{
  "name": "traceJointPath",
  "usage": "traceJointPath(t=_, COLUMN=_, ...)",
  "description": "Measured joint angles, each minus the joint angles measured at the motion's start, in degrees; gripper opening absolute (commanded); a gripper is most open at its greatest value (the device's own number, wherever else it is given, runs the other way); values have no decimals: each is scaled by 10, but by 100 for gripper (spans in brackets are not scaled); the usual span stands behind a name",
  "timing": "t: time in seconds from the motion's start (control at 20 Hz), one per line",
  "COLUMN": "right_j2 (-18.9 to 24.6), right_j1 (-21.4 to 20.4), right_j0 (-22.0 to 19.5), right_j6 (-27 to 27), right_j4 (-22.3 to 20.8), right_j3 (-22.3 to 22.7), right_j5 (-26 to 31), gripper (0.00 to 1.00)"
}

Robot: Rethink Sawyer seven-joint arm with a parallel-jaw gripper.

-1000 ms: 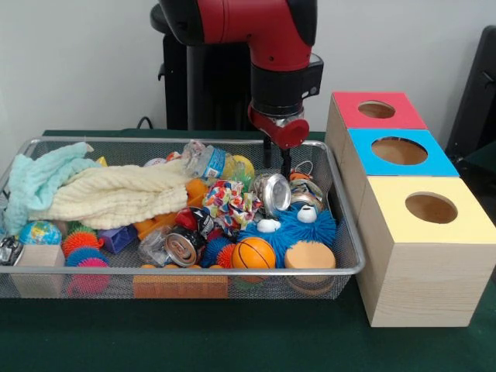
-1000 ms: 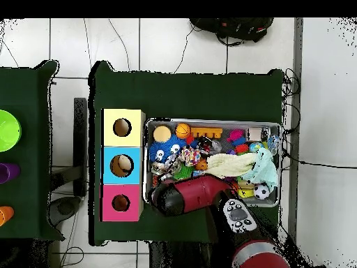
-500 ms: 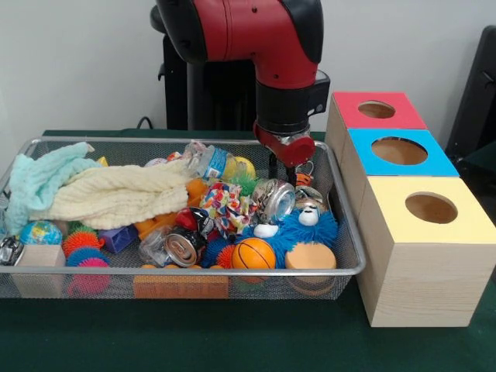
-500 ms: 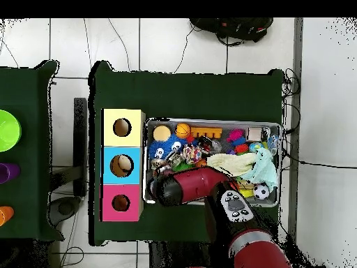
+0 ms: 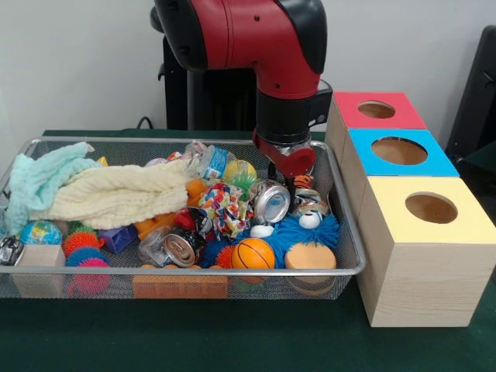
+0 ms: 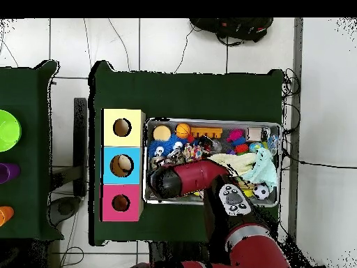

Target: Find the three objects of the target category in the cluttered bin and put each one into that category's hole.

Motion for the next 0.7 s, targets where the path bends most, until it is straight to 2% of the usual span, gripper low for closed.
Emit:
traceJointPath(t=0.3, right_j2=14, right_j1=-8, right_j0=-14, right_j6=0, right_j4=41, right_j3=6, right_j5=27, gripper=100)
traceJointPath(t=0.5, right_j2=62, right_j1=-23, right_j0=-52, right_j6=0, right_j4=85, right_j3=15, right_j5=52, gripper=100)
traceJointPath(t=0.7, right_j2=93, right_j1=-28, right_j0=-75, right_j6=0, right_j4=106, right_j3=23, right_j5=52, gripper=100)
